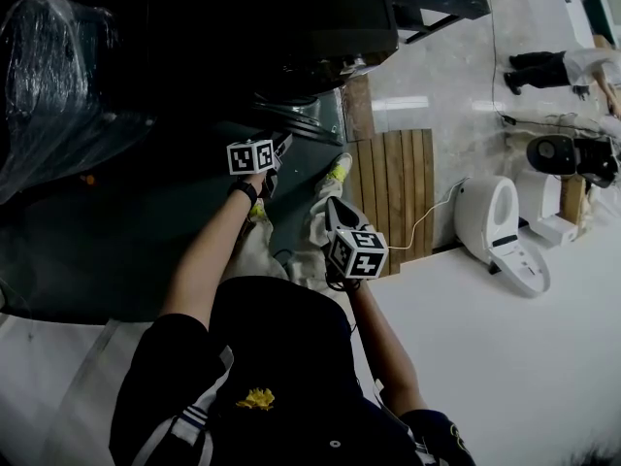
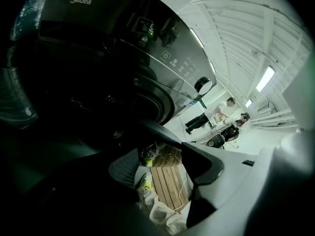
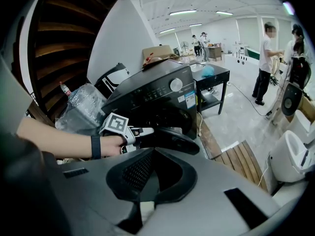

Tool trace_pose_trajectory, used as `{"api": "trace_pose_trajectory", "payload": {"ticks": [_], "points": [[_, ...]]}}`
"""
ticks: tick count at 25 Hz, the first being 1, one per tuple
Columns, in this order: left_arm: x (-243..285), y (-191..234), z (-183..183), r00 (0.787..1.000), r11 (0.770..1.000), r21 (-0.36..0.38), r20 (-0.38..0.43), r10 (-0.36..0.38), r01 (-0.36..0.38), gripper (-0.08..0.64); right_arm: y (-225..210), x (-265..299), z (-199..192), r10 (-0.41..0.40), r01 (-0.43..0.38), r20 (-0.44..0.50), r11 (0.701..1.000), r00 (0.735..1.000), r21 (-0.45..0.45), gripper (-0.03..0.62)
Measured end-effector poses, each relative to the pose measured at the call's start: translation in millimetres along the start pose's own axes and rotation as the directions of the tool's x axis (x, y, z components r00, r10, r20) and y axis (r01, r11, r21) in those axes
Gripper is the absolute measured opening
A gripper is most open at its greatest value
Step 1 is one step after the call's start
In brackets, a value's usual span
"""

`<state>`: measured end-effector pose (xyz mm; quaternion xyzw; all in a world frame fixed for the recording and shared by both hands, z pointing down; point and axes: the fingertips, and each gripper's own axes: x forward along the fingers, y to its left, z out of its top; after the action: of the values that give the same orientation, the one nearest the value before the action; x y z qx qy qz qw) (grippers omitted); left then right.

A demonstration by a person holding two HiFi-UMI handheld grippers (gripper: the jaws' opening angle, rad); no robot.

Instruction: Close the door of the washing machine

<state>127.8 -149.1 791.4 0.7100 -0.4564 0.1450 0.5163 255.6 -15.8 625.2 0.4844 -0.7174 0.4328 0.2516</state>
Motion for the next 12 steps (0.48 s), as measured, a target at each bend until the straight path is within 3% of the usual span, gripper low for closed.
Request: {"api": "trace_pose_trajectory", "payload": {"ticks": [3, 6, 8, 12], "points": [[7.1, -1.7, 12.2, 1.0, 1.0, 0.0, 0.01, 0.016, -0.016, 0.286, -5.4, 2.5, 4.8, -0.008, 0.008, -0.004, 1.0, 1.0, 0.012, 0.025], [18.4, -0.6, 21.6, 0.999, 0.998, 0.045, 0.024, 0.038, -0.039, 0.261, -13.0, 2.9, 7.5, -0.017, 0.017, -0.014, 1.0, 1.0, -0.004, 0.025], [25.1, 9.5, 29.7, 0.996, 0.993, 0.074, 0.028, 0.088, -0.089, 0.15, -18.5, 4.2, 11.6, -0.021, 0.021, -0.019, 1.0, 1.0, -0.006, 0.025], [36.5, 28.9, 58.0, 0.992, 0.991, 0.056, 0.037, 0.123, -0.125, 0.052, -31.6, 8.0, 19.0, -0.036, 0.036, -0.032, 0.999, 0.999, -0.007, 0.025]]}}
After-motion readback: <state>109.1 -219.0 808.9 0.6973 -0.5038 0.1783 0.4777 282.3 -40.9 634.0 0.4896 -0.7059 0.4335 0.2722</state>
